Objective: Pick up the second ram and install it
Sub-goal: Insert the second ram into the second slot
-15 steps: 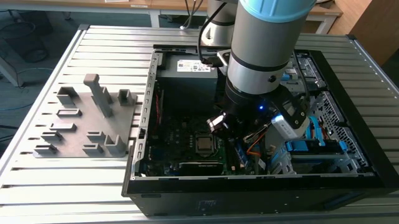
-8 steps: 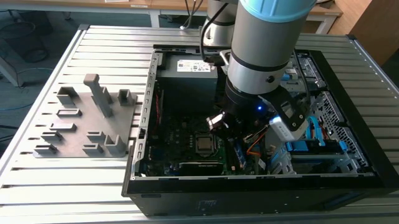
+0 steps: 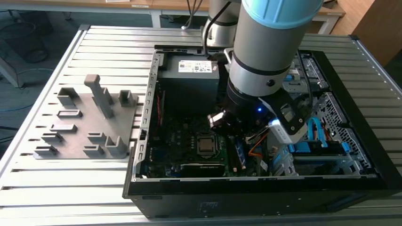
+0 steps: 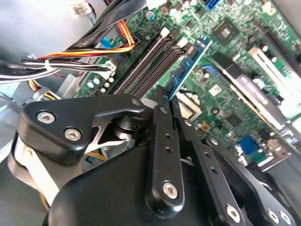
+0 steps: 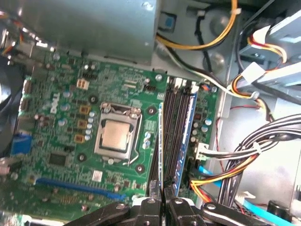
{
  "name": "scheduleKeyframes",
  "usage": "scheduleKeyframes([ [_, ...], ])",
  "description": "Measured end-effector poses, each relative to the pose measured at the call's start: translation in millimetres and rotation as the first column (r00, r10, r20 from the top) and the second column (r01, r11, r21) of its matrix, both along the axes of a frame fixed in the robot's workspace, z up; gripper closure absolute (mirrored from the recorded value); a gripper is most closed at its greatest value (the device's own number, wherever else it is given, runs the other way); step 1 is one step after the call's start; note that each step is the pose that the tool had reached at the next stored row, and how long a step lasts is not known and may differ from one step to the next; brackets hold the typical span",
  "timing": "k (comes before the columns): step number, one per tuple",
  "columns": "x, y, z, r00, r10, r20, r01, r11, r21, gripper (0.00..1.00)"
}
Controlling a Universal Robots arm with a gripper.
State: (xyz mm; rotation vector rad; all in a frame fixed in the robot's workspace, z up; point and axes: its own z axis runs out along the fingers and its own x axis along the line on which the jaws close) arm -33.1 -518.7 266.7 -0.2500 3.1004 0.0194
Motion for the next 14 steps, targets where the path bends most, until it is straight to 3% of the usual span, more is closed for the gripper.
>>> scheduleKeyframes([
  [4, 0.1, -0.1, -0.4, 0.9986, -0.054, 0.0000, 0.054, 0.9986, 0.0002, 0.86],
  [9, 0.1, 0.0, -0.6, 0.9961, -0.088, -0.0001, 0.088, 0.9961, 0.0002, 0.86],
  [14, 0.1, 0.0, -1.0, 0.9873, -0.159, -0.0001, 0.159, 0.9873, 0.0003, 0.86],
])
